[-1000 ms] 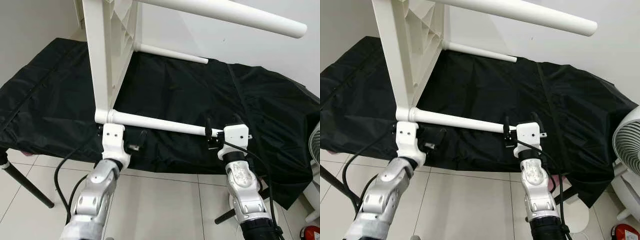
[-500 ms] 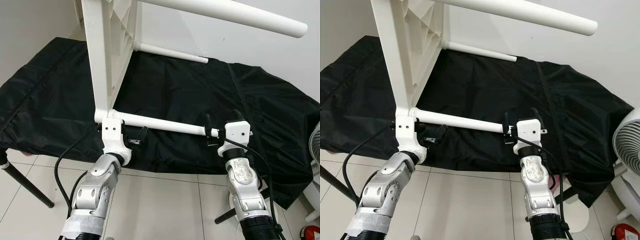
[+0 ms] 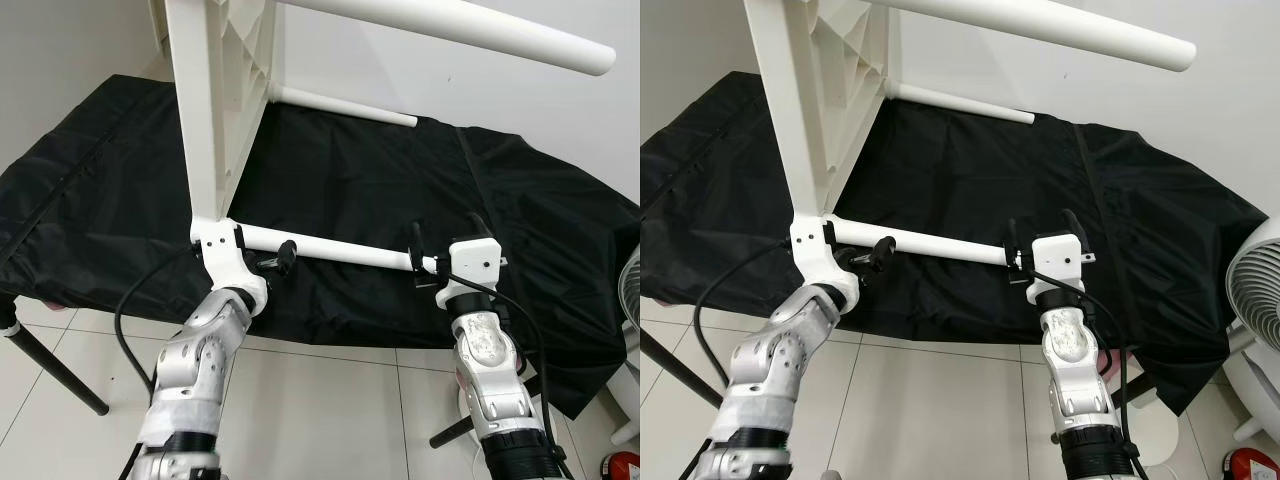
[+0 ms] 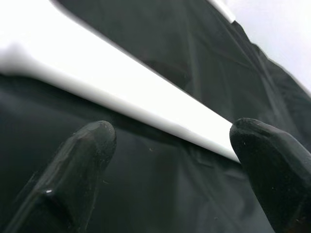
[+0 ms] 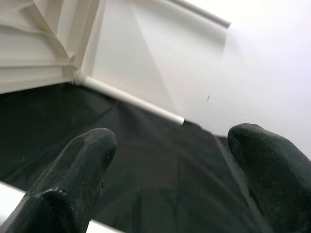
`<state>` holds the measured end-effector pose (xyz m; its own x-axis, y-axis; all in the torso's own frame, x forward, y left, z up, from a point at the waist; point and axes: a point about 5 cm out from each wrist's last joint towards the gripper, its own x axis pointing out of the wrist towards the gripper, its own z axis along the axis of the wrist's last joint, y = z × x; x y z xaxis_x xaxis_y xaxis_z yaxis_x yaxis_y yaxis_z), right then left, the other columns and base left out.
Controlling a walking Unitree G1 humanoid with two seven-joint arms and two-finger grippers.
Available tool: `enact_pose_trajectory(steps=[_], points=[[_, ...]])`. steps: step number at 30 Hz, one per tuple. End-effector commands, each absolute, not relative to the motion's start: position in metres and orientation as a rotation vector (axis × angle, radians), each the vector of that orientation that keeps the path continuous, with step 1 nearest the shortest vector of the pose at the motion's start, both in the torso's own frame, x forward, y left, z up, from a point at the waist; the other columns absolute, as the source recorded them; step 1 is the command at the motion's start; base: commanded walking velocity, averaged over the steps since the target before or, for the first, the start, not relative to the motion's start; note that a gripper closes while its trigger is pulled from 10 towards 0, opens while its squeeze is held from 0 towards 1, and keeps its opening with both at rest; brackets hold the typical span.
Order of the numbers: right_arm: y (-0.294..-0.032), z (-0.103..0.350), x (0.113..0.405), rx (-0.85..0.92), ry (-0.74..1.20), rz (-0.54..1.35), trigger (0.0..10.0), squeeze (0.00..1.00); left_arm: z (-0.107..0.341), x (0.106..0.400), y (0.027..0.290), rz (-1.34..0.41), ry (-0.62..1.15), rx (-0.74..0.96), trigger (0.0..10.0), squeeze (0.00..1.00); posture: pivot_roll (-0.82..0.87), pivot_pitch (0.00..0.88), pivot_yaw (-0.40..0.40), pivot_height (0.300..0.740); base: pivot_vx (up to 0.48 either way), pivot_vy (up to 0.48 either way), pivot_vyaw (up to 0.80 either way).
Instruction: Building children table
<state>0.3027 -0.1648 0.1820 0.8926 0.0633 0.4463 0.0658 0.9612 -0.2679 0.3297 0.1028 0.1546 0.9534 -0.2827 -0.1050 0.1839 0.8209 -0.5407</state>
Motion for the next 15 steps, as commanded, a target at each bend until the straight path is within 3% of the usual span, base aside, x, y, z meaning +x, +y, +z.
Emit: enact_pose_trajectory(steps=[1, 15], points=[[-0.165, 0.197, 0.302, -0.317, -0.538, -0.017, 10.0, 0.00, 0.146, 0.332, 0.102, -0.214, 0.247, -0.607, 10.0, 0.00, 0.10, 0.063, -0.066, 0.740, 0.000, 0.000, 0.00], [-0.164, 0.239, 0.295, -0.400, -0.700, -0.047, 10.0, 0.00, 0.144, 0.356, 0.098, -0.124, 0.323, -0.745, 10.0, 0.00, 0.07, 0.093, -0.049, 0.740, 0.000, 0.000, 0.00]])
